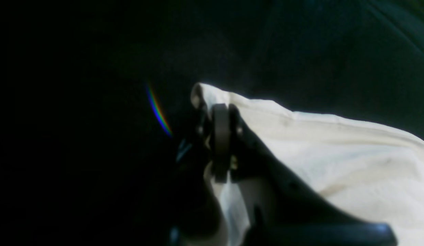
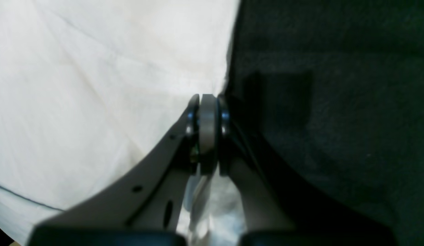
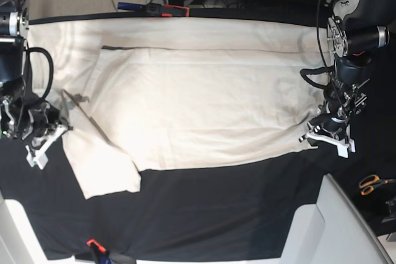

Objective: Fold the T-shirt properly
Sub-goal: 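Pull both held shirt corners apart to stretch the shirt flat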

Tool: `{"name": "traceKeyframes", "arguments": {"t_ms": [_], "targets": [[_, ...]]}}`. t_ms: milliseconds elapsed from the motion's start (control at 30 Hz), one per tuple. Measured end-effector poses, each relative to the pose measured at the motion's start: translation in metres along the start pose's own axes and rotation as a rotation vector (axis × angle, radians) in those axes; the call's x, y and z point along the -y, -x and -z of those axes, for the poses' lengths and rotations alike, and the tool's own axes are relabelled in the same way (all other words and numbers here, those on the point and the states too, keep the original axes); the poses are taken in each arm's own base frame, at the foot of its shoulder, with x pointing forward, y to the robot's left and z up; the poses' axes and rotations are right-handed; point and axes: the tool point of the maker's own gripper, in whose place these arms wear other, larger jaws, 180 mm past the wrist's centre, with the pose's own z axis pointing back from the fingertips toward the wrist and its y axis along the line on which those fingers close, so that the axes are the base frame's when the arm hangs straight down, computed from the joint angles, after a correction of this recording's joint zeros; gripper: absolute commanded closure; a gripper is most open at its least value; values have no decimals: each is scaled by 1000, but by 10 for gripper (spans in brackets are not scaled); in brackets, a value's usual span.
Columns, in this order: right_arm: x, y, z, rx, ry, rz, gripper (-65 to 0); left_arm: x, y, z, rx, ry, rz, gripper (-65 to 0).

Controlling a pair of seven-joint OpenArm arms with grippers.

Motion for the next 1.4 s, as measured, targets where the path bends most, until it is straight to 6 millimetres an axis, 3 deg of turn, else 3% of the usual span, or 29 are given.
{"name": "traceKeyframes", "arguments": {"t_ms": [400,833,1200,1400], "targets": [[0,2,1,13,-1,5,-2,4,-7,0,-26,2,65,0],[-7,-65,-24,169,5,-60,-2,-6,-20,-7,-14,-12,119,0],[-9,-84,-29,245,4,-69,-2,29,-73,-24,80,57,246,0],[1,-95,-38,305,22,-75,-2,31,-75,-25,70,60,255,0]]}}
